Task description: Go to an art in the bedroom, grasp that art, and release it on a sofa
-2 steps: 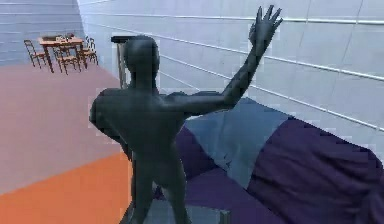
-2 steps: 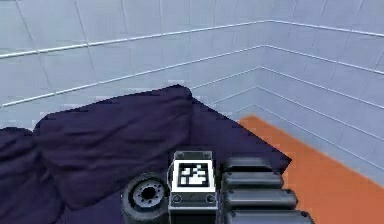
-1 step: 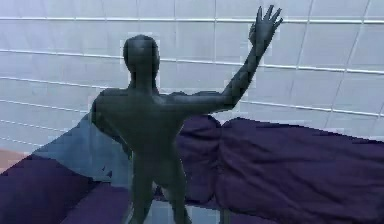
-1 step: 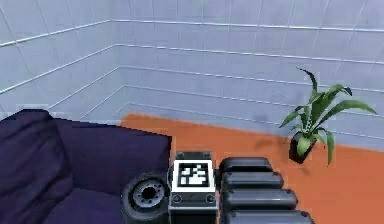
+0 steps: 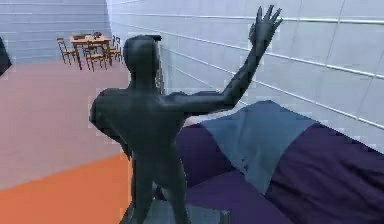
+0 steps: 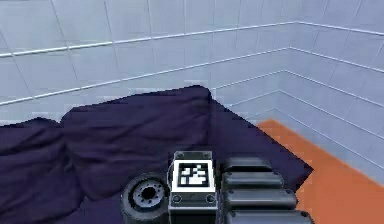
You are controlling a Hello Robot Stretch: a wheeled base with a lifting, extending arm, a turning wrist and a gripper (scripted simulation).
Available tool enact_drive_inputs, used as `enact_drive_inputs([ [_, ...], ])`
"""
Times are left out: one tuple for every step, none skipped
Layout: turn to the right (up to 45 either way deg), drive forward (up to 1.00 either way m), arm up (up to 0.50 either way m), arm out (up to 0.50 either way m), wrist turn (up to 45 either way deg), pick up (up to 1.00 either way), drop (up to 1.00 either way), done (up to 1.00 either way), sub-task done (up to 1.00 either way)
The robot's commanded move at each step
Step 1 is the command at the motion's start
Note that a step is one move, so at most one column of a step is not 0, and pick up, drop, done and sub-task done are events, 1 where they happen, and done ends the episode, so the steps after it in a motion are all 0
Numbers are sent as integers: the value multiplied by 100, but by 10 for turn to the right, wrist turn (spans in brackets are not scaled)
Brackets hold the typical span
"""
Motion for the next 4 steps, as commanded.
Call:
enact_drive_inputs([
  [-450,0,0,0,0,0,0,0,0],
  [-450,0,0,0,0,0,0,0,0],
  [-90,0,0,0,0,0,0,0,0],
  [450,0,0,0,0,0,0,0,0],
])
